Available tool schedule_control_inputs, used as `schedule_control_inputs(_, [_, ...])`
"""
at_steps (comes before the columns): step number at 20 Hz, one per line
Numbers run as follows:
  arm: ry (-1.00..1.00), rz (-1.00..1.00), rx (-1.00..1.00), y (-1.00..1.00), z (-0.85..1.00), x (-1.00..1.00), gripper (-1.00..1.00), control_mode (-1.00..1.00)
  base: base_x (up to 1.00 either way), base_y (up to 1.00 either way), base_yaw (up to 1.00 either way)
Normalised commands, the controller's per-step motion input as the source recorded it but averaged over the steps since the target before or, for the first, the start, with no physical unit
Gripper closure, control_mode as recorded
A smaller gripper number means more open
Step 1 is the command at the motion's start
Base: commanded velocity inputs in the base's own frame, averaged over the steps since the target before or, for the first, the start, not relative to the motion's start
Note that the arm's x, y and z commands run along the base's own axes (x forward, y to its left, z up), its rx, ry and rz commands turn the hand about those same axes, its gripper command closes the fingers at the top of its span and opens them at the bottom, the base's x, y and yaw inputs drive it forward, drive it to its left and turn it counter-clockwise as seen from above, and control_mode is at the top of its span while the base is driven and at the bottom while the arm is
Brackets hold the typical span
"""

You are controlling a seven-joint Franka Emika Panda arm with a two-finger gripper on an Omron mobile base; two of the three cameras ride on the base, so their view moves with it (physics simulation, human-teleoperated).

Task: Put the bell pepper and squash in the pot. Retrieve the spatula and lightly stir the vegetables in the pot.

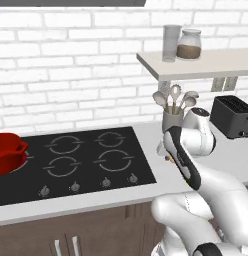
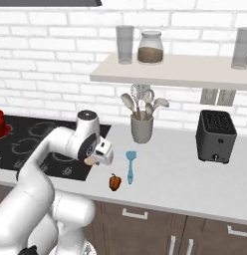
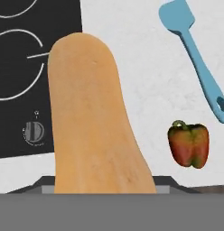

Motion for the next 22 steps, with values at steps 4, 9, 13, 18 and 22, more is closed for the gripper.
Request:
schedule_control_inputs(4, [-0.01, 0.12, 0.00, 0.00, 1.00, -0.72, 1.00, -1.00, 0.00, 0.00, 0.00])
schedule_control_inputs(9, [-0.03, 0.04, -0.10, 0.00, 1.00, -0.50, 1.00, -1.00, 0.00, 0.00, 0.00])
schedule_control_inputs(13, [0.00, 0.00, -0.19, 0.00, 1.00, -0.35, 1.00, -1.00, 0.00, 0.00, 0.00])
schedule_control_inputs(18, [0.02, 0.00, -0.18, 0.00, 0.92, -0.10, 1.00, -1.00, 0.00, 0.00, 0.00])
schedule_control_inputs(22, [-0.03, 0.00, 0.00, 0.00, 0.01, 0.00, 1.00, -1.00, 0.00, 0.00, 0.00])
